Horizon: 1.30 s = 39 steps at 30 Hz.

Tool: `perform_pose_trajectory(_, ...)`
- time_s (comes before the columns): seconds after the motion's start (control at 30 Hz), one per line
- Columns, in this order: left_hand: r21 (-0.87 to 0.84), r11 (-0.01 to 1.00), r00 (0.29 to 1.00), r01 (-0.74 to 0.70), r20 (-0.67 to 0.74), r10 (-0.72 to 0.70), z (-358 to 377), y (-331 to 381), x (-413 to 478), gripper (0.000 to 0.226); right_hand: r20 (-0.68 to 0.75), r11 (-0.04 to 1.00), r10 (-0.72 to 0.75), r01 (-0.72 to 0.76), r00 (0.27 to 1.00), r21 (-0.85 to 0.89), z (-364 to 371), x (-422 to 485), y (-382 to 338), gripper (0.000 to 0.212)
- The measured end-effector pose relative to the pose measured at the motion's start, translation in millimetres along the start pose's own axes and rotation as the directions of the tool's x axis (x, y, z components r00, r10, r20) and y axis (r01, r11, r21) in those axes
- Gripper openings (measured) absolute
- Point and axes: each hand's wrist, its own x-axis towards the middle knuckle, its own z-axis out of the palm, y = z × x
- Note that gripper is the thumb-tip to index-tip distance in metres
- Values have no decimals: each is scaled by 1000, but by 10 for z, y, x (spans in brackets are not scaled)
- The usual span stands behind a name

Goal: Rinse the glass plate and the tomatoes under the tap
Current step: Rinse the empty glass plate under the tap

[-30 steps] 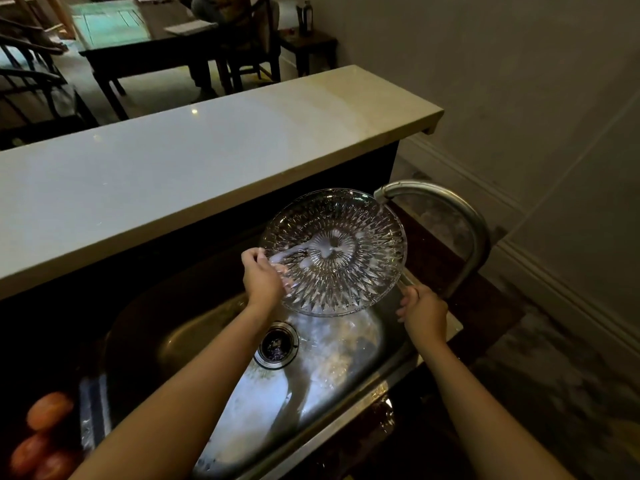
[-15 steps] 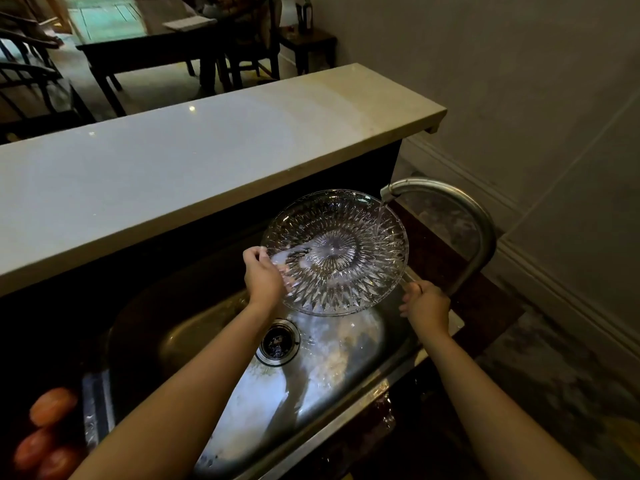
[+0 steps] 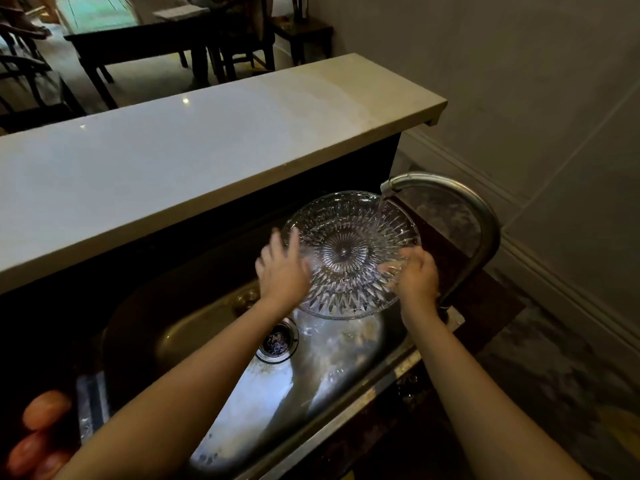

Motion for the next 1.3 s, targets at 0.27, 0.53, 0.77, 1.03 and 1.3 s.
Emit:
perform_pose_trajectory(0.27,-76,817,801,-572,163,576,196,635,-214,56,50,998,-51,53,997,-33,117,-11,-57,40)
perform_pose_trajectory(0.53,-10,724,711,-690,176,681,84,886,414,58,-13,998,27,-26,1000,57,68,-9,-77,40)
perform_pose_trajectory(0.77,93,811,808,-578,204,553,2,373,877,56,-102,999,3,2,995,52,-60,72,-101,37)
perform_pose_trajectory(1.03,-52,871,816,-488,325,477,98,113,-69,67,-123,996,-80,75,989,-47,-43,118,-51,39)
perform_pose_trajectory(1.3,-98,792,756,-602,249,606,4,821,80,55,-78,1000,-20,22,997,20,174,-71,-73,36)
